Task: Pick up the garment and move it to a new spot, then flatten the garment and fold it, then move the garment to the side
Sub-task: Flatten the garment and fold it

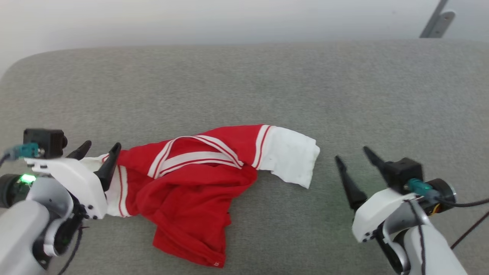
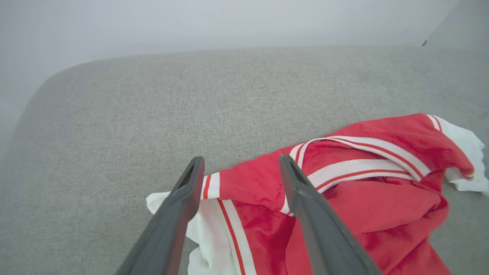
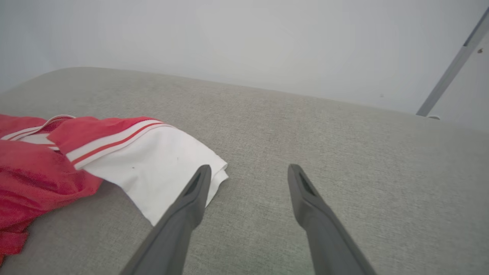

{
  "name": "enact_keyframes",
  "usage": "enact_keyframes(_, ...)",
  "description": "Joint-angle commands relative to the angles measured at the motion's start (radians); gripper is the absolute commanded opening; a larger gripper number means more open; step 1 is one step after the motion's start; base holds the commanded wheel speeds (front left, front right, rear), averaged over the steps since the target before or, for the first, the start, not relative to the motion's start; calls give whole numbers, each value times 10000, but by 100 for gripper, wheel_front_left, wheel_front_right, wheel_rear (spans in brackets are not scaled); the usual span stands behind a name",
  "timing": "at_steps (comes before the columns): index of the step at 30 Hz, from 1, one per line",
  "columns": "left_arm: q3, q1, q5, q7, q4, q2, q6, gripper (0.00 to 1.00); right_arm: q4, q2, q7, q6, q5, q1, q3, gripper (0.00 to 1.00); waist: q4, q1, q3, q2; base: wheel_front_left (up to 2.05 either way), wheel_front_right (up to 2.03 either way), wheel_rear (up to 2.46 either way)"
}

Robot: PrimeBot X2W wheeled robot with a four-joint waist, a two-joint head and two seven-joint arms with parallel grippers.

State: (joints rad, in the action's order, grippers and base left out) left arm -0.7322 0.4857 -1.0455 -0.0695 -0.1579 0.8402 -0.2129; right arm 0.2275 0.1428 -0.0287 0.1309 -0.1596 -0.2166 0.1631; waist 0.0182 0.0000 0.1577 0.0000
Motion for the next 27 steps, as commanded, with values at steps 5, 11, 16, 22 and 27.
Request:
enact_keyframes(5, 50, -631, 450, 1337, 449, -307, -272, 100, 160, 453, -429, -3, -442, -187, 986, 100, 559, 0, -227, 0, 0, 0, 0)
enact_keyframes(11, 49, -1242, 1009, 2787, 771, -734, -595, 100, 380, 1059, -1020, -3, -848, -619, 2158, 100, 1149, 0, -339, 0, 0, 0, 0)
enact_keyframes(16, 216, -1679, 1307, 3225, 925, -1231, -771, 100, 687, 1442, -1380, -3, -997, -1211, 2899, 100, 1656, 0, -328, 0, 0, 0, 0)
enact_keyframes(22, 699, -2135, 1665, 3353, 996, -2012, -682, 100, 1186, 1704, -1648, -3, -1138, -2030, 3501, 100, 2260, 0, -146, 0, 0, 0, 0)
enact_keyframes(27, 1360, -2558, 2217, 3362, 1128, -2645, -450, 100, 1715, 1861, -2004, -3, -1270, -2575, 3837, 33, 2686, 0, 20, 0, 0, 0, 0)
